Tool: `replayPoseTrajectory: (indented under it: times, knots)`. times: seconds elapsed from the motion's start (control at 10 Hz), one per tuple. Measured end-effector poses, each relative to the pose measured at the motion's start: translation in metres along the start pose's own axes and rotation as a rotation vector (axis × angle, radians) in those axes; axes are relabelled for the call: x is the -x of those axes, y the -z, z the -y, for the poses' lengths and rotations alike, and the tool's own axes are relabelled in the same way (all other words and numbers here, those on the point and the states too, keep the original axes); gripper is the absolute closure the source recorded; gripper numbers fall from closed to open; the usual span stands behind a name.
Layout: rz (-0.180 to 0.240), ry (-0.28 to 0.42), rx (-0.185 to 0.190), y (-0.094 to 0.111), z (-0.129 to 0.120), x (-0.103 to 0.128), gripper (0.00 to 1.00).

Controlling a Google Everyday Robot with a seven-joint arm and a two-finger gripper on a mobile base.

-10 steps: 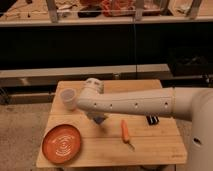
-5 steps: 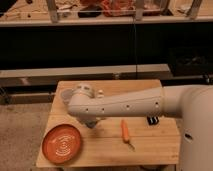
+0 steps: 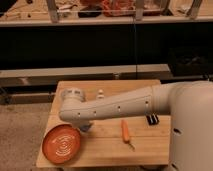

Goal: Place the white sponge in the ceramic bowl

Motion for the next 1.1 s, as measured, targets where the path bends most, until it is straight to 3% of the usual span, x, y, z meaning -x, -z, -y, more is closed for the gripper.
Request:
replayPoseTrajectory:
  times: [0.3, 1.1]
  knots:
    - [0.025, 0.051, -0.004, -0.003, 0.020, 0.010, 0.98]
    - [0.059, 0.106, -0.008, -0.009, 0.033, 0.023, 0.98]
